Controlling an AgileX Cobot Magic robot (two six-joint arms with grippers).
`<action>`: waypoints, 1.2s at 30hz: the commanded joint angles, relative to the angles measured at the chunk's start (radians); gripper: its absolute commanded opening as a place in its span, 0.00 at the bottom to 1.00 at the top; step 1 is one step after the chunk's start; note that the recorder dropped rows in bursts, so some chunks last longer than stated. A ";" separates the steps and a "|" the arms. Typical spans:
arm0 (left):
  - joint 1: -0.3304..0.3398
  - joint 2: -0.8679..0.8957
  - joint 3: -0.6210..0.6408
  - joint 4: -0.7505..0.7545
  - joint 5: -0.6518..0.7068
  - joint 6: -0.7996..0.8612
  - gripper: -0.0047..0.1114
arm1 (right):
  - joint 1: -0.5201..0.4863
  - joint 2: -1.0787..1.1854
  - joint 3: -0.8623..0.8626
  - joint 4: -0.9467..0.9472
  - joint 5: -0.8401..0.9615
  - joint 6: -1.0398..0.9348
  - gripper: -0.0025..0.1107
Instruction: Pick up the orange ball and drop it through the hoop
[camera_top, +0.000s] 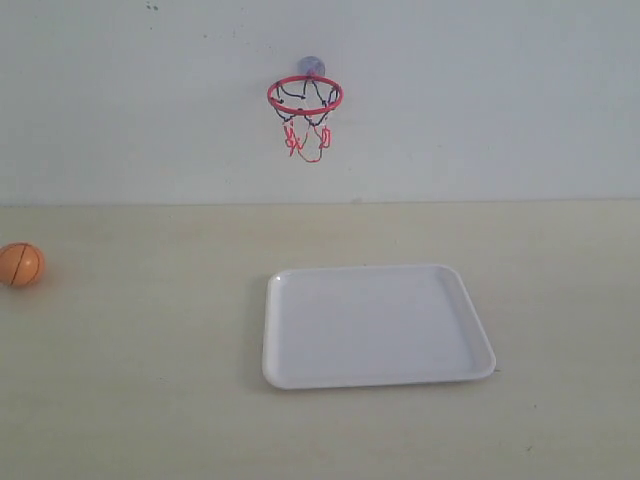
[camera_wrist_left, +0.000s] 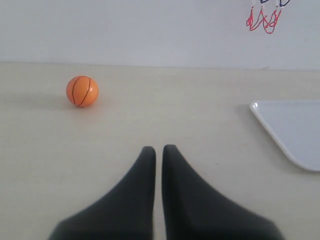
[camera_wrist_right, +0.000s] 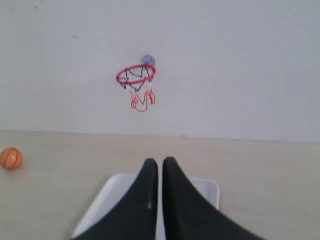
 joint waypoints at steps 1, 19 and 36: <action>0.003 -0.002 0.004 -0.003 -0.008 -0.002 0.08 | 0.004 -0.115 0.007 0.007 0.012 0.001 0.05; 0.003 -0.002 0.004 -0.003 -0.008 -0.002 0.08 | 0.004 -0.185 0.010 -1.159 0.077 1.132 0.05; 0.003 -0.002 0.004 -0.003 -0.008 -0.002 0.08 | 0.003 -0.299 0.266 -1.123 0.207 1.021 0.05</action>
